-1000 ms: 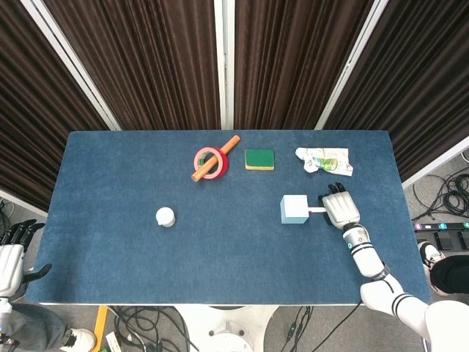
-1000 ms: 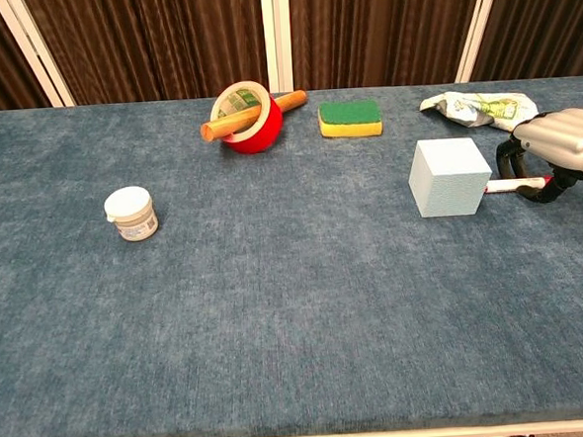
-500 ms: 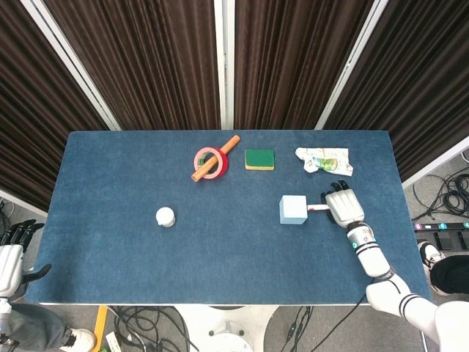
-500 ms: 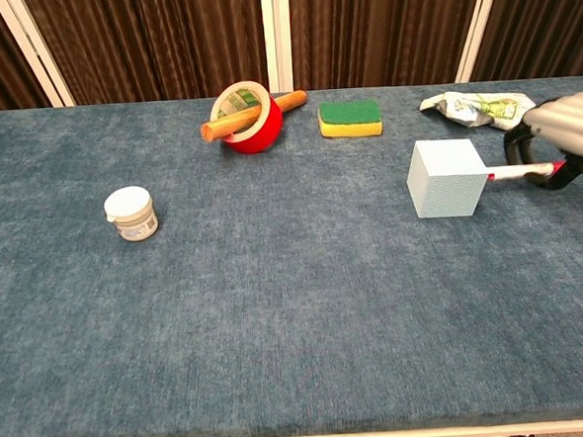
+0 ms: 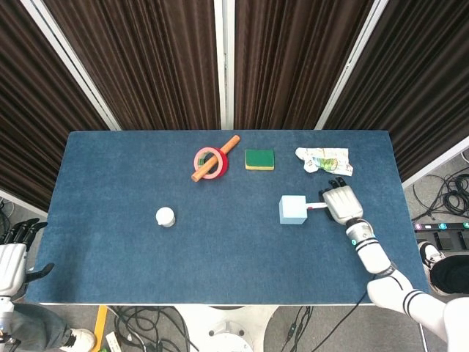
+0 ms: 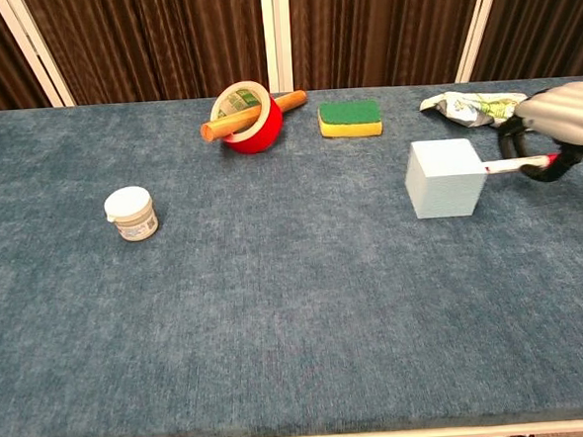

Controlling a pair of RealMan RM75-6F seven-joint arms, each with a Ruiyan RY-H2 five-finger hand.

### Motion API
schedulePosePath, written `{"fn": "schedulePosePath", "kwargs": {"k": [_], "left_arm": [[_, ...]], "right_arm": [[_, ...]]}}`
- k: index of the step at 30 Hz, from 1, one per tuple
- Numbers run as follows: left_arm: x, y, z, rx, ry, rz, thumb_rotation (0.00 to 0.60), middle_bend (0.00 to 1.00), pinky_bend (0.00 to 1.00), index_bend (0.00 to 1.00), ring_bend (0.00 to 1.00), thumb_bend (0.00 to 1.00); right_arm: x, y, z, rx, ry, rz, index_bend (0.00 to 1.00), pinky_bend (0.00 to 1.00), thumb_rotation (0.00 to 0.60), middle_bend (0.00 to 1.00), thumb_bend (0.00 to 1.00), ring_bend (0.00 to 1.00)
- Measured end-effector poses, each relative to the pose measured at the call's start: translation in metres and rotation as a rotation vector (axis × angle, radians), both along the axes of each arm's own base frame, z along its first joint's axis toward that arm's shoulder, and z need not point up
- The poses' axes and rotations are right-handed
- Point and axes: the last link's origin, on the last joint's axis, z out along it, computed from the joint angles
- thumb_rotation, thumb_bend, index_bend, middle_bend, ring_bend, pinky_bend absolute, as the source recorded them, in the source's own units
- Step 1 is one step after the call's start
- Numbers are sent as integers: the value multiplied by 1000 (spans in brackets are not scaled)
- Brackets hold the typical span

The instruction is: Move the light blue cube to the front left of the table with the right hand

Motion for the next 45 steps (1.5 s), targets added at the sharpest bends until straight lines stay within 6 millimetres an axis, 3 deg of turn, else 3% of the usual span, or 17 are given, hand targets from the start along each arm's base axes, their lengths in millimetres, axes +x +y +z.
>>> {"fn": "schedulePosePath", "kwargs": {"k": [19,25,35,45], "left_arm": [[-7,-11,3,10,-6,14,600,264,258,256,182,189],[-5,-10,4,16,-12,19,600,264,258,257,182,189],[-5,-9,1,10,-18,14,600,264,258,257,182,189],[-4,-7,1,9,-21,4,600,264,258,257,182,189]], "right_arm": [[113,0,-76,140,-74,167,573,133,600,519,451,165],[127,8,-77,186,-51,223,576,133,600,520,452,165],[132,33,-71,260,-38,262,576,129,600,520,451,165],[154,50,-93,307,-105,259,579,113,600,520,451,165]]}}
